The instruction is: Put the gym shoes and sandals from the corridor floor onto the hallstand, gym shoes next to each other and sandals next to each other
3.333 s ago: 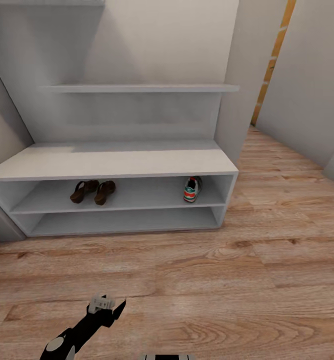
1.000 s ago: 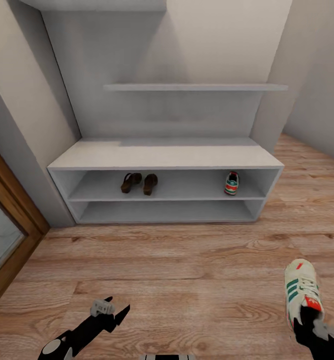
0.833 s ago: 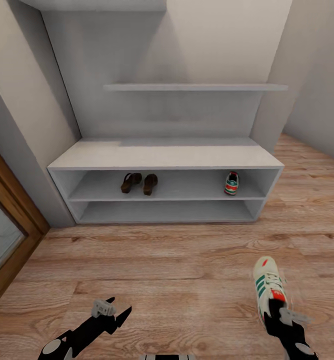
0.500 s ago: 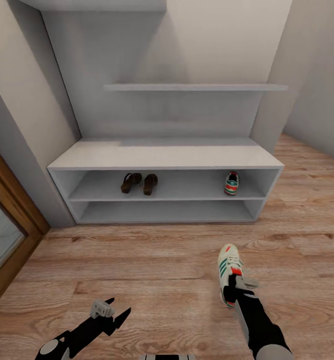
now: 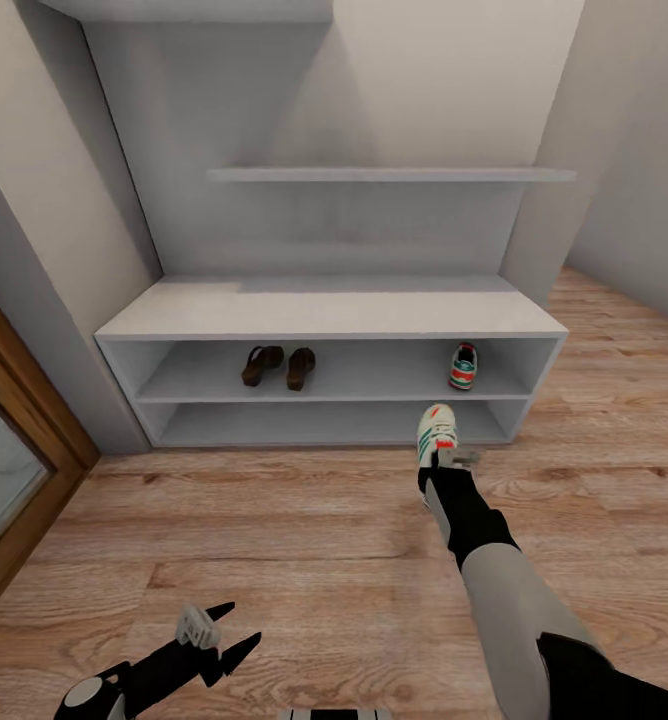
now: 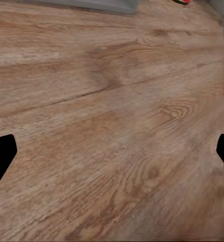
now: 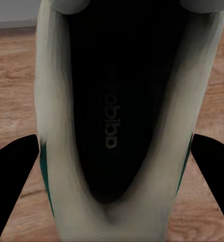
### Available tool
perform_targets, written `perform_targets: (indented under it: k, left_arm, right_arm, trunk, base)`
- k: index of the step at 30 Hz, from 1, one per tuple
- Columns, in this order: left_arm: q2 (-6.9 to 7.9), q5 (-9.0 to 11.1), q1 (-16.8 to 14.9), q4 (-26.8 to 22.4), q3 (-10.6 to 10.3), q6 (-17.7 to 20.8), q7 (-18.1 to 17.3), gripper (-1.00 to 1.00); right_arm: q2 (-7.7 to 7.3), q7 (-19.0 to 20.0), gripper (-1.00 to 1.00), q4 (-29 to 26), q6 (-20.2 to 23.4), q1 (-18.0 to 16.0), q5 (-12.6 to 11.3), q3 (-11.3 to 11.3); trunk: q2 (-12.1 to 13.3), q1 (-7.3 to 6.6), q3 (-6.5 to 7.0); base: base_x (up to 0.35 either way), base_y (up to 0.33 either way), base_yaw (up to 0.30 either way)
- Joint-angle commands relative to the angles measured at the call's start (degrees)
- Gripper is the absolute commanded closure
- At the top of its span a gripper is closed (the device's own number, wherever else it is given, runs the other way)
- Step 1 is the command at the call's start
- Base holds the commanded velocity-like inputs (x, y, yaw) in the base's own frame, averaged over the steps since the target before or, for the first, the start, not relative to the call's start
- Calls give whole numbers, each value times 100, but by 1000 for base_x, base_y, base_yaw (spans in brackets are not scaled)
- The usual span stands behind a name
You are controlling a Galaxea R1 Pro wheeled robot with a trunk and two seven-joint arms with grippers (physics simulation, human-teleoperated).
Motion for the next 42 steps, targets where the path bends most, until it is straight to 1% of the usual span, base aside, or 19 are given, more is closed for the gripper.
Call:
perform_targets:
  k: [1,3,6,11,13,17,29,42]
  left_arm:
    - [10,-2,-5,5,6,-30,-152,-100]
    - [27,-9,-7,5,2,-30,-297,-100]
    - [30,-19,-8,5,-4,-29,-375,-100]
    - [30,-38,-8,12,-9,-29,-391,-100]
    - [30,-46,-8,15,-9,-24,-393,-100]
    - [23,-43,-6,39,-9,-21,-387,-100]
    - [16,-36,-7,81,-9,-28,-391,-100]
    - [30,7,-7,77,-9,-29,-411,-100]
  right_arm:
    - [7,-13,100,-15,42,-32,43,66]
    - [7,-31,100,-24,49,-62,39,173]
    - [7,-36,100,-34,49,-77,38,228]
    - [7,-17,100,-22,47,-81,37,263]
    - [7,-12,100,-1,43,-82,37,383]
    - [7,-10,100,24,41,-82,37,452]
    - [7,-10,100,27,40,-81,37,460]
    - [7,-11,100,7,32,-82,37,458]
  trunk:
    - [-2,-1,-5]
    - [-2,-1,-5]
    - [-2,-1,-5]
    - [-2,-1,-5]
    - [-2,-1,-5]
    - [-2,-1,-5]
    - [-2,-1,-5]
    - [-2,-1,-5]
  base:
    - [0,0,0]
    - [0,0,0]
    - [0,0,0]
    - [0,0,0]
    - [10,0,0]
    - [149,23,0]
    - [304,72,0]
    - [313,-105,0]
